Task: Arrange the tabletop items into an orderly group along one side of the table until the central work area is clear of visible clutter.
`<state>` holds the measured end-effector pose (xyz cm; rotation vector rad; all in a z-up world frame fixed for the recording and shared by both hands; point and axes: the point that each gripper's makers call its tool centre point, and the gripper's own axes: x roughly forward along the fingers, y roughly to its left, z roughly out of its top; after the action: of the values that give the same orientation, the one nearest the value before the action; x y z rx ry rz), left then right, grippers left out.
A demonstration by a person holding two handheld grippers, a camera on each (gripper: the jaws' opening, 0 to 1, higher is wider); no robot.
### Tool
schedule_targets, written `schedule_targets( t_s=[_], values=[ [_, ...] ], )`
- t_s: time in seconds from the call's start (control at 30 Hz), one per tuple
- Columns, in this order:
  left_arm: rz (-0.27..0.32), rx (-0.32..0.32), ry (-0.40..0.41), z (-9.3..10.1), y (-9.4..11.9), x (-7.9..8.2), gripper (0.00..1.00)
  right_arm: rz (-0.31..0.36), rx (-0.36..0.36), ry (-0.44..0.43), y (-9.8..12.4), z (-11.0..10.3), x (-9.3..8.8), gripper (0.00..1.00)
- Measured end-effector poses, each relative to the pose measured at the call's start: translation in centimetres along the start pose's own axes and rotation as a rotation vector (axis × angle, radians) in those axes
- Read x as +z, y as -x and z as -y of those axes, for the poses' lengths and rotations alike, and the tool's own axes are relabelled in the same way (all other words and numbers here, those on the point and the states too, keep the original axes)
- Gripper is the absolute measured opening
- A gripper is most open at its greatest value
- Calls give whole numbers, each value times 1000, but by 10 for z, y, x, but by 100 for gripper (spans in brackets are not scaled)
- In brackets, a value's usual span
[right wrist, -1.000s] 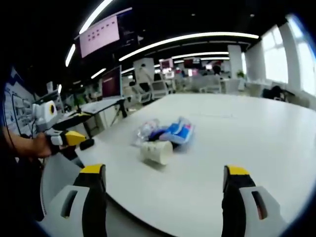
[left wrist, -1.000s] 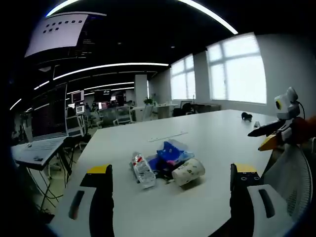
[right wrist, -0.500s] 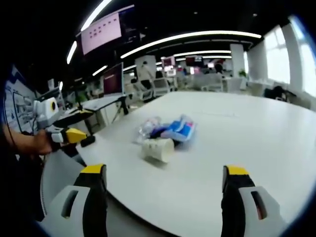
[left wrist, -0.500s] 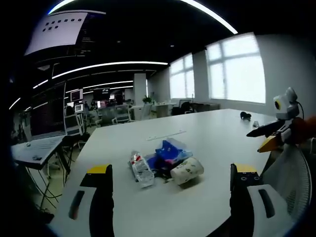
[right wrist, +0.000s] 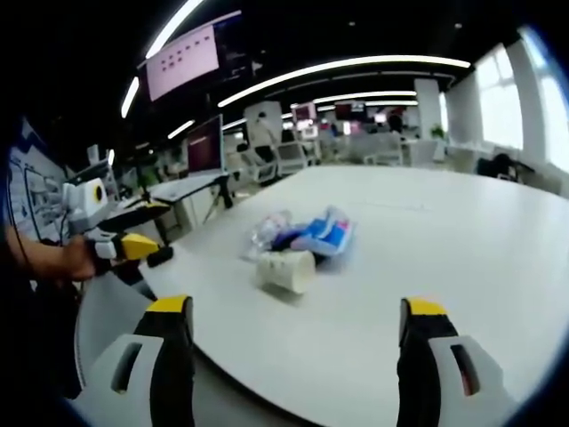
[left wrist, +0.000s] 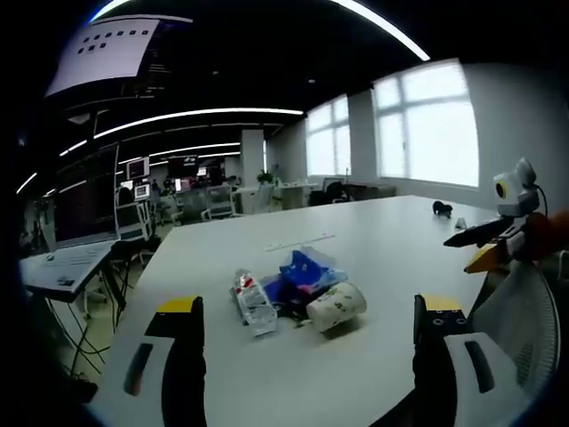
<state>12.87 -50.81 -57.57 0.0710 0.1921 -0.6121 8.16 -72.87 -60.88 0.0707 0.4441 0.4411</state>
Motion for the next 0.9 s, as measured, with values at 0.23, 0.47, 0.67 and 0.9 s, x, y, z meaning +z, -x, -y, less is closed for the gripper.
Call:
schedule_targets(
  t_s=[0.23, 0.47, 0.67, 0.9],
  values=[
    [14, 9, -5, -1, 0, 3, 99, -1, 4, 3, 0, -1, 0, 94],
    [11, 5, -2, -1, 0, 2, 99, -2, 3, 2, 0, 0, 0, 94],
    [10, 7, 1, -2, 0, 2, 98, -7, 6, 5, 0, -1, -1, 94],
    [11, -2, -4, 0, 0, 2, 98, 0, -2, -22, 0, 2, 0, 94]
  ],
)
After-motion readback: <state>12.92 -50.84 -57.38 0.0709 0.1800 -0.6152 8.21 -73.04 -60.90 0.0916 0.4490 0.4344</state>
